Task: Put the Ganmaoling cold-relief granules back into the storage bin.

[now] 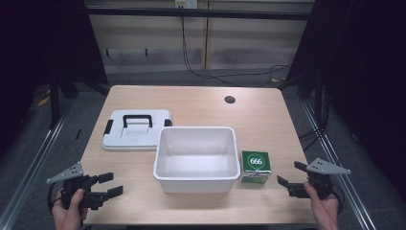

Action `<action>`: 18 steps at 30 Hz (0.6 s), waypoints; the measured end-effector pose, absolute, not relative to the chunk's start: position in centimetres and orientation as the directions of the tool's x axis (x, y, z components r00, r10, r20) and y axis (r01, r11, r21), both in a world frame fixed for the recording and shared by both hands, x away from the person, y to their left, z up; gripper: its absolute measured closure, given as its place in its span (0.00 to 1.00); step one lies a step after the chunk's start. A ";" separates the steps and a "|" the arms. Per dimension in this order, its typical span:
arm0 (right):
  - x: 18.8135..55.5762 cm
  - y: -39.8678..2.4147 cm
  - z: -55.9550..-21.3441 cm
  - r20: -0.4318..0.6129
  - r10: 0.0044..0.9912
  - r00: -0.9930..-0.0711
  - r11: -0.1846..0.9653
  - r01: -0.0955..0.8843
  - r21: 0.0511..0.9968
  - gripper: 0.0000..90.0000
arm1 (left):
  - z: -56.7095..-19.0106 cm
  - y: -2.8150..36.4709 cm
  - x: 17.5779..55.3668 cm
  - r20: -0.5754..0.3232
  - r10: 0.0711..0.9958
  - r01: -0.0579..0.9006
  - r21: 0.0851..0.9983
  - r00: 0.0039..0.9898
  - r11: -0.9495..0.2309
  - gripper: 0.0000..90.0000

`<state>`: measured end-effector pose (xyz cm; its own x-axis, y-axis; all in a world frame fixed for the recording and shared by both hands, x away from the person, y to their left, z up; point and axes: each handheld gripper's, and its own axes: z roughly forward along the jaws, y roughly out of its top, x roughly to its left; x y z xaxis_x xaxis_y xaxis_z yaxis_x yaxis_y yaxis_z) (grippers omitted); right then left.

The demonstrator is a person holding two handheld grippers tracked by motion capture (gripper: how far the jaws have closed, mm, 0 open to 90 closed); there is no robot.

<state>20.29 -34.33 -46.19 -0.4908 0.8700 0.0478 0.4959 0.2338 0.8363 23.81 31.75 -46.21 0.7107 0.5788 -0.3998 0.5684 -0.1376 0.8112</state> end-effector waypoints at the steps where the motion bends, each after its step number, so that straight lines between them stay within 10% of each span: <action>1: 20.3 -34.3 -46.1 0.056 0.869 -0.492 0.226 0.495 0.839 0.12 | -46.2 31.8 23.8 -0.401 0.579 0.569 0.811 0.710 -0.137 0.20; 18: 21.0 -33.9 -44.3 0.152 0.794 -0.588 0.231 0.524 0.820 0.15 | -46.2 31.8 23.7 -0.398 0.578 0.566 0.813 0.713 -0.139 0.20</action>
<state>21.00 -33.92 -44.32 -0.5882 0.7943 0.1521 0.5241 0.2312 0.8197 23.72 31.77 -46.17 0.7129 0.5776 -0.3976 0.5657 -0.1387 0.8129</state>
